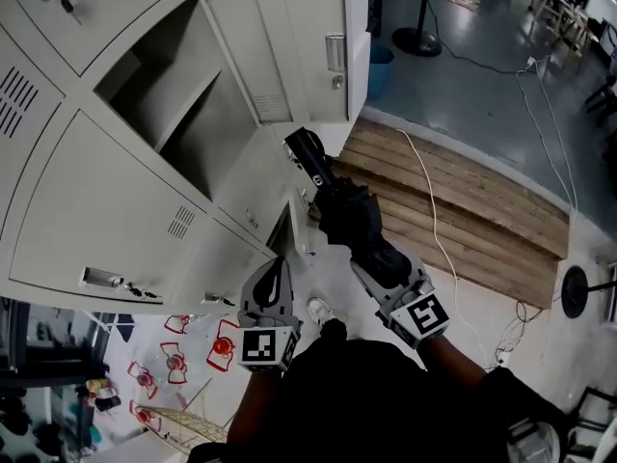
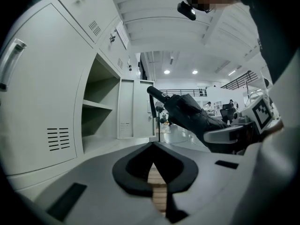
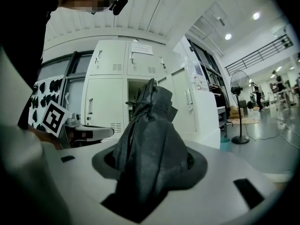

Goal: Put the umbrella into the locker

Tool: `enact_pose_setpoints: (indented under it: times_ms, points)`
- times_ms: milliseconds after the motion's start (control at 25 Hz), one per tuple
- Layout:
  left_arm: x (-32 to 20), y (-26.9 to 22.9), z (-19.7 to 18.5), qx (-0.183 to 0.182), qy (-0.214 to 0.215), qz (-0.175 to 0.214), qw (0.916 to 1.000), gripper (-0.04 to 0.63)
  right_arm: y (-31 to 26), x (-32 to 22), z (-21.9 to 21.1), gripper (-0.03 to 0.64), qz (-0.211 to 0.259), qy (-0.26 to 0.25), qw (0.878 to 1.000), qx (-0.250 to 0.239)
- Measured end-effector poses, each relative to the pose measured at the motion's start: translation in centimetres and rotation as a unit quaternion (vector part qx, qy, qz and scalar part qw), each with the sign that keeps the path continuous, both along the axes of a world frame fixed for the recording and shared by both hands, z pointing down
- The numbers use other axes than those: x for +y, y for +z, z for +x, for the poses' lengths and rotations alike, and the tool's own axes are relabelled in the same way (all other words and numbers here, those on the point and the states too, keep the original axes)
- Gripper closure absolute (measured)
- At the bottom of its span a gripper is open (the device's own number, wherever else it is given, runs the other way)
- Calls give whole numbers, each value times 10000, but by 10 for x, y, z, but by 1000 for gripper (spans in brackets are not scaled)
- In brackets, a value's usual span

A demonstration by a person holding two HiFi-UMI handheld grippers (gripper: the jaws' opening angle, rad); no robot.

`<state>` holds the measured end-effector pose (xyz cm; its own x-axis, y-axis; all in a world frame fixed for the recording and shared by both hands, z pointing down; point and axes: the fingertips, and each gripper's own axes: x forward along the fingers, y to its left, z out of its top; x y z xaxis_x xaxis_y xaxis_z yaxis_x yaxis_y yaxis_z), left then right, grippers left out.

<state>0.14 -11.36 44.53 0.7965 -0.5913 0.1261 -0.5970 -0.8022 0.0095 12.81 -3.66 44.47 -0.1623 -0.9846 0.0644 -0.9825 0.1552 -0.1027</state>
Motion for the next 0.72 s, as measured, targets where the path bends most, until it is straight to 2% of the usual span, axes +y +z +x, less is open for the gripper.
enact_pose_setpoints:
  times_ms: [720]
  points:
    - [-114, 2, -12, -25, -385, -52, 9992, 597, 14, -129, -16, 396, -325, -592, 9977, 84]
